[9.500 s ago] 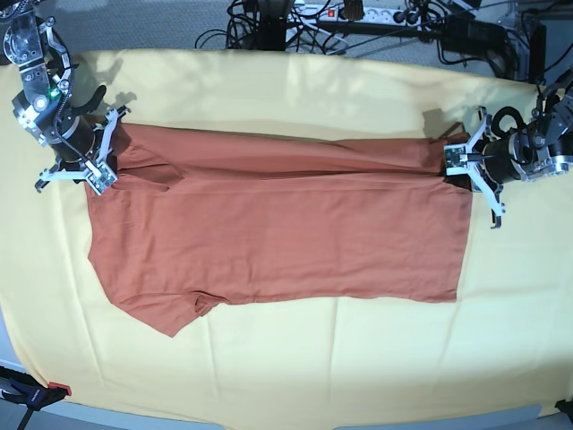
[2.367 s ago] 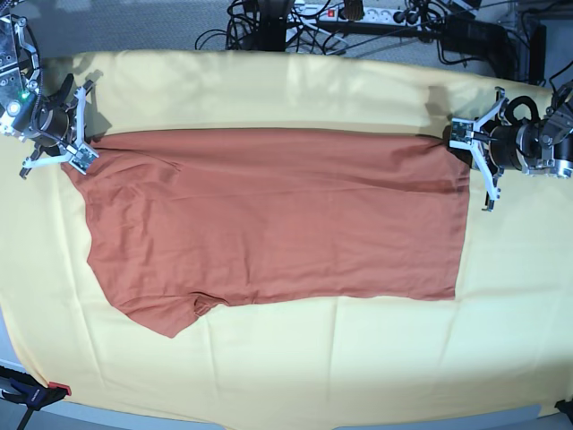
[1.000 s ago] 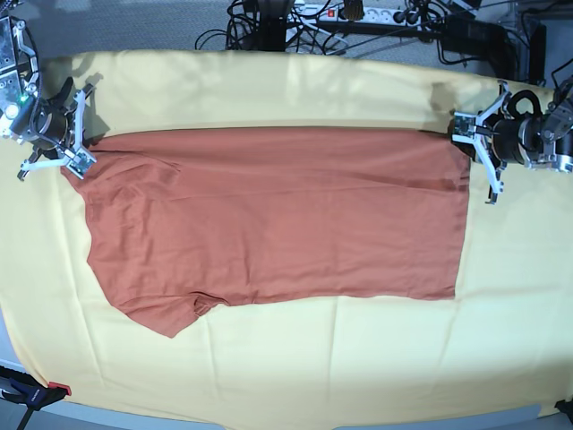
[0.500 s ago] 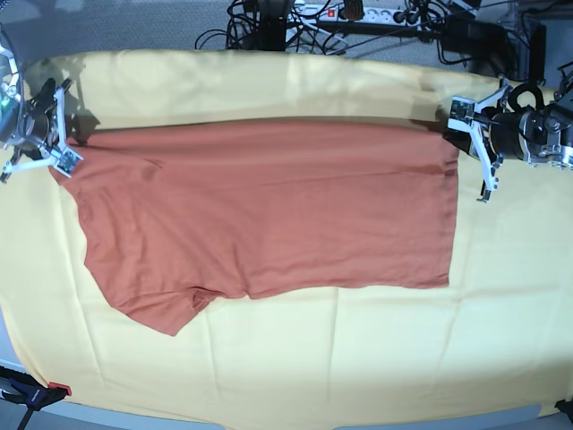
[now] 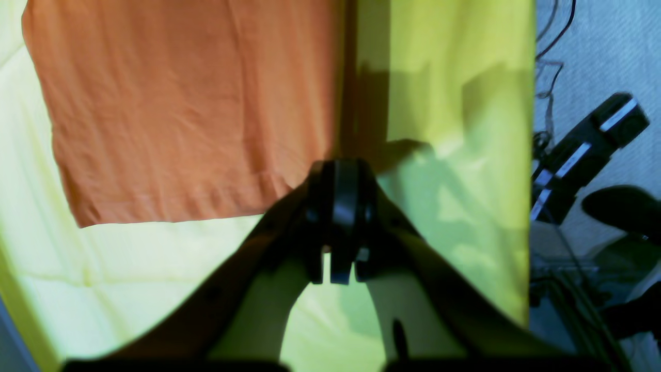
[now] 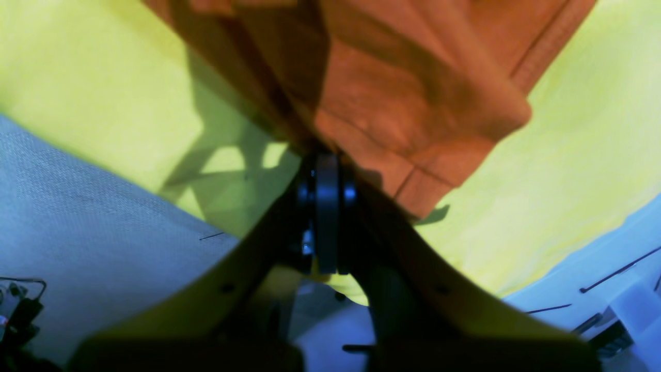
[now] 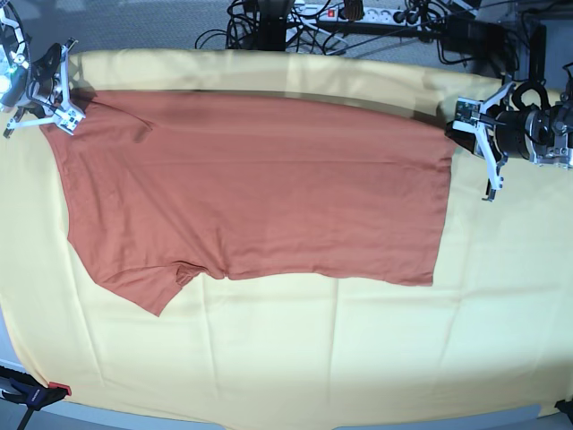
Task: Fold the T-shirt properly
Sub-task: 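Drag the shirt by its collar-side edge away from the hem, then release the collar edge and move both grippers to the hem corners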
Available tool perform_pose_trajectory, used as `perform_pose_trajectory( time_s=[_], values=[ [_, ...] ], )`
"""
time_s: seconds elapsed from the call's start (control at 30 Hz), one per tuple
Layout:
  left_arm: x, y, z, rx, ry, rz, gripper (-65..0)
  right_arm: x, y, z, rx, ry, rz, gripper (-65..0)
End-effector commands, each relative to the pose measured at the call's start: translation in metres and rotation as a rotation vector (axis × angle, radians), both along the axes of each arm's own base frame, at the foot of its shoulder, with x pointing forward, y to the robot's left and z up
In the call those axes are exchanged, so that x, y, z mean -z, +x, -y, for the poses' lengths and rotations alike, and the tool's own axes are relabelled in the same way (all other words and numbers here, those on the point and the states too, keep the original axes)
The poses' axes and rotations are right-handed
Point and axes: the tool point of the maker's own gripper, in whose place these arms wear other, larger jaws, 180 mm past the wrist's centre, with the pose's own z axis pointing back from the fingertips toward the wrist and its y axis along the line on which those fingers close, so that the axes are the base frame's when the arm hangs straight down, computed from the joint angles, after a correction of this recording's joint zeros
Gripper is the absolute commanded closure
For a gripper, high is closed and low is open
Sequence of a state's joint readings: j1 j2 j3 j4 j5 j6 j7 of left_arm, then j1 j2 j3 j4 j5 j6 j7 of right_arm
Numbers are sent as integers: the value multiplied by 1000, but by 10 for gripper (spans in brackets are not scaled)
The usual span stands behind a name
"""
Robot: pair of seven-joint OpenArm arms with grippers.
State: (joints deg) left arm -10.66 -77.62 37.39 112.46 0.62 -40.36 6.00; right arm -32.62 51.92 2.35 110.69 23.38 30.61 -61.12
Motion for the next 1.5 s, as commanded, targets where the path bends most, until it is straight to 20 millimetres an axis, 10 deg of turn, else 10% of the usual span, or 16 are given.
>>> perform_pose_trajectory(
  time_s=[0.0,1.17,1.33,1.47],
  values=[
    [-11,7,-4,-12,2,25,0,-10,6,14,-12,-67,12,0],
    [-12,-35,-13,-35,10,-125,0,2,-31,9,-9,-40,-115,0],
    [-12,-35,-13,-35,14,-123,-225,-5,-24,-1,-43,-29,-87,-342],
    [-15,-26,-18,-44,42,-91,-282,-24,-8,-19,-76,-17,-4,-347]
  ],
)
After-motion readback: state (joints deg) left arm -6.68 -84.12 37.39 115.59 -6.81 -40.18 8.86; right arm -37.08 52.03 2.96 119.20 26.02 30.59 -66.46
